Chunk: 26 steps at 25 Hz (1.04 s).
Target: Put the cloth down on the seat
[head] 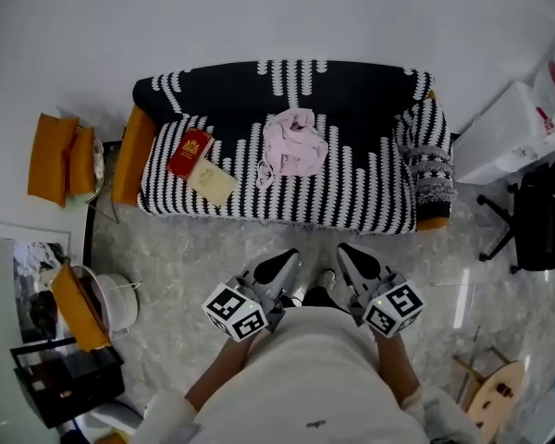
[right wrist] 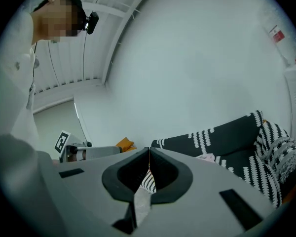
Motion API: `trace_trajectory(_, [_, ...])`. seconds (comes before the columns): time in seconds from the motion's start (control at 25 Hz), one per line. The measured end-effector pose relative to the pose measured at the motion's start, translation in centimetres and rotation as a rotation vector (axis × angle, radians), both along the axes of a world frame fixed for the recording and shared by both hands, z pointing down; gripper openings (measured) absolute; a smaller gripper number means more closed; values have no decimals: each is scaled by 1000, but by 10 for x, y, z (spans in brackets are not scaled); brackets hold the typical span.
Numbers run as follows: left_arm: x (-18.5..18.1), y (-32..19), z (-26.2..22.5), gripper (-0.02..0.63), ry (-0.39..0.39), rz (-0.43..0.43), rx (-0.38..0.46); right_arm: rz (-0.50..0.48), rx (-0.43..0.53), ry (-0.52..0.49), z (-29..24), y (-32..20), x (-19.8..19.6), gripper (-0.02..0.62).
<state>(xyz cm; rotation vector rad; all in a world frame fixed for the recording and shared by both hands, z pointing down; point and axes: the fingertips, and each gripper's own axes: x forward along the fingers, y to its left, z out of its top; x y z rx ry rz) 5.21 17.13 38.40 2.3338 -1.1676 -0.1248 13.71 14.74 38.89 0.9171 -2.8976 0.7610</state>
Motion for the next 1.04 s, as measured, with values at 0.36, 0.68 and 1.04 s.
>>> trace_trajectory(0.36, [-9,6,-10,12,-45,65,48,-26,7,1,-5,11,-32,9])
trace_trajectory(0.68, [-19,11,-7,12,-66,101,47,27,-18,-15,-2,11,-36,9])
trace_trajectory(1.04, [-29,7,-5,12,-48,100,38,43,-40,-36,-1,8,-44,9])
